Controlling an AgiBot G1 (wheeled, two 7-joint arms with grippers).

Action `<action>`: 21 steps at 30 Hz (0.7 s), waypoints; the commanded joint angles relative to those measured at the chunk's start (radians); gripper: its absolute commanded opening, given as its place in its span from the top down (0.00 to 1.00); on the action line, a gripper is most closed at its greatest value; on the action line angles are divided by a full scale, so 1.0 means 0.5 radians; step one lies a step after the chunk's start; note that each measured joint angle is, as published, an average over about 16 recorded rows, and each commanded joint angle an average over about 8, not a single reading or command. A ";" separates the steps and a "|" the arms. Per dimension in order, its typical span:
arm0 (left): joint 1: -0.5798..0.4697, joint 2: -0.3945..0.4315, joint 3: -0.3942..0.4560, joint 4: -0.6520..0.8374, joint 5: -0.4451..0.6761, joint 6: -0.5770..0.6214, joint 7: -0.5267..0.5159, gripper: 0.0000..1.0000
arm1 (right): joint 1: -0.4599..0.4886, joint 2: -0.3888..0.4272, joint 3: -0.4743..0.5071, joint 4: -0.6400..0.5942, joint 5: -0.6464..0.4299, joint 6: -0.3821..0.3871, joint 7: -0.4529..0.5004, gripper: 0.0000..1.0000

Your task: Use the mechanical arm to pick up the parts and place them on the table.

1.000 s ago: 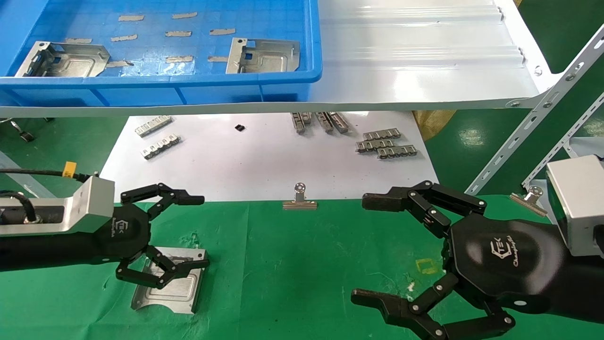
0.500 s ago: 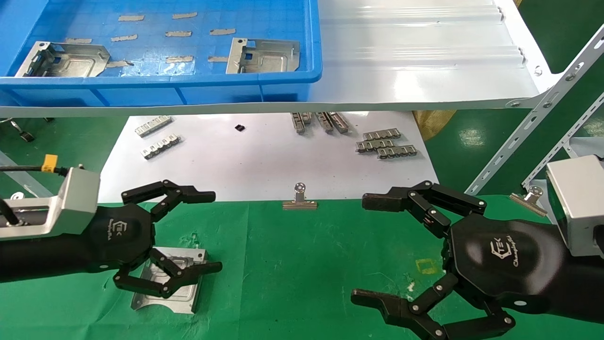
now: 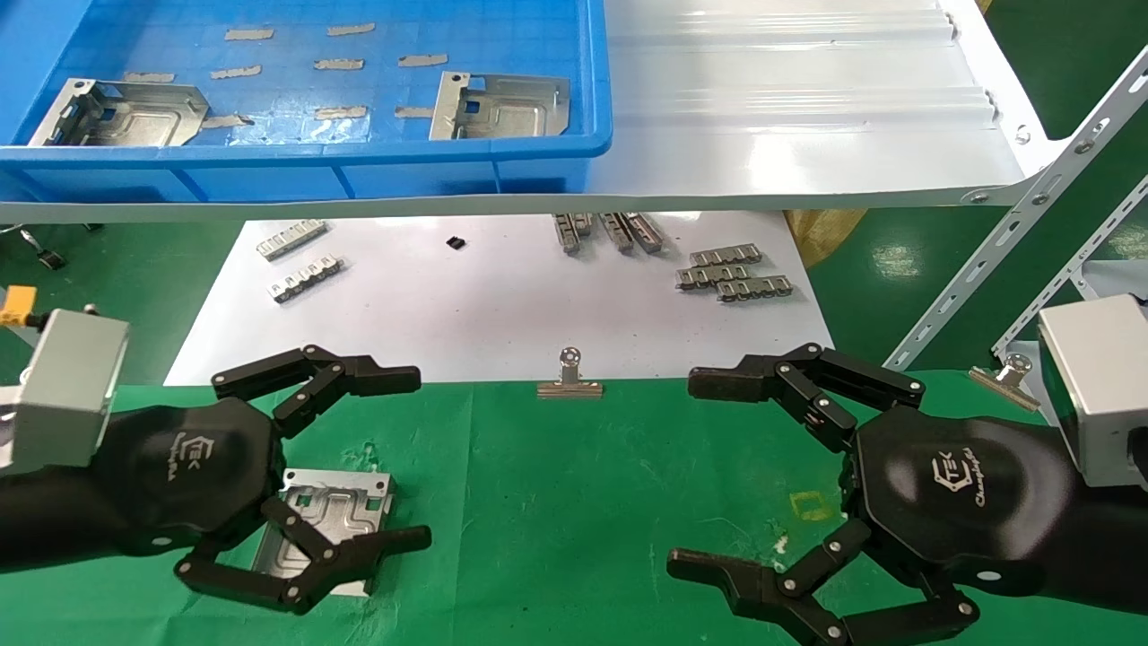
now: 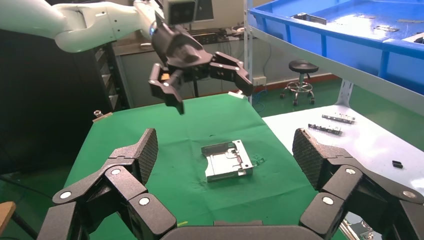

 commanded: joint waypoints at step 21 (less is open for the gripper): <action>0.256 -0.084 -0.284 -0.419 -0.120 -0.047 -0.305 0.00 | -0.001 0.000 0.000 -0.001 0.001 0.001 0.000 0.00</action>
